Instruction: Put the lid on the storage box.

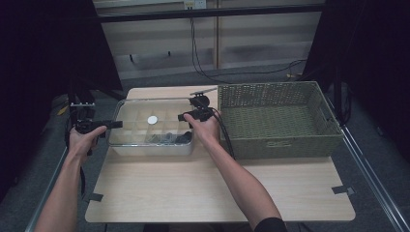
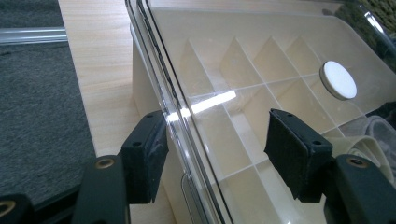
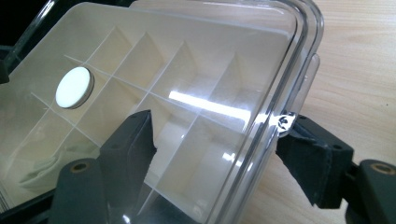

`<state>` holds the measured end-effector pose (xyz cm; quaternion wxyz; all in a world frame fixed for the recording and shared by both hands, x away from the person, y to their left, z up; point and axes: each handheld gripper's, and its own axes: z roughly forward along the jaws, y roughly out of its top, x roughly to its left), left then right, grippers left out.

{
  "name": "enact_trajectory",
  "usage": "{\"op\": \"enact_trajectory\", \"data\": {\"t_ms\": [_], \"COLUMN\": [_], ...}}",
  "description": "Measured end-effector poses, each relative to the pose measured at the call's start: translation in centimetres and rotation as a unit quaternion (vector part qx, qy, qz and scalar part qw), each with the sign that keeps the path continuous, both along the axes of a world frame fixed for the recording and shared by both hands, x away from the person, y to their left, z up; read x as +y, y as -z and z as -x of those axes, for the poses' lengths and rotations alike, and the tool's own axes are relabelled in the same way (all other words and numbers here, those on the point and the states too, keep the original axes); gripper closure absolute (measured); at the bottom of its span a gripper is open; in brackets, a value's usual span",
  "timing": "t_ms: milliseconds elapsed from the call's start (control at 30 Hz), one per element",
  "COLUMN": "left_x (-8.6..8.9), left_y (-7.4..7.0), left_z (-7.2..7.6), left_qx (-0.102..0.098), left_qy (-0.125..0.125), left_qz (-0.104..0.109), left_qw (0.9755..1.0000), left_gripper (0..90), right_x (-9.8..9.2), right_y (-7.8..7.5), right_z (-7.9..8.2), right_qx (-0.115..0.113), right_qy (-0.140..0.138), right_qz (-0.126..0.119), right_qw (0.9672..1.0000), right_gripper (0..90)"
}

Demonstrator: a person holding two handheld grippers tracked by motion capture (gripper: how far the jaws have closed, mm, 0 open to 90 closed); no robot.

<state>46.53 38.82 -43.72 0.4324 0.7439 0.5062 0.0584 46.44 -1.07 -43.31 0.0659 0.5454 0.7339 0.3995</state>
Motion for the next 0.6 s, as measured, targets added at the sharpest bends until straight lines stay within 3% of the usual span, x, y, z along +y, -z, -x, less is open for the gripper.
{"op": "enact_trajectory", "data": {"t_ms": [67,433,600], "left_x": [0.09,-0.39,-0.87], "left_y": [0.18,0.57,0.54], "left_z": [-0.05,-0.19,-0.21], "left_qx": [0.003,0.016,0.014], "left_qy": [0.003,0.006,0.007], "left_qz": [0.0,-0.003,-0.018], "left_qw": [1.0,0.9998,0.9997], "left_gripper": [38.6,31.9,24.9], "right_x": [0.07,-0.1,-0.11], "right_y": [0.12,0.77,0.83], "right_z": [0.14,0.07,0.04], "right_qx": [-0.006,0.005,0.004], "right_qy": [0.005,0.008,0.007], "right_qz": [0.003,0.0,-0.002], "right_qw": [1.0,1.0,1.0], "right_gripper": [26.7,25.7,24.9]}}
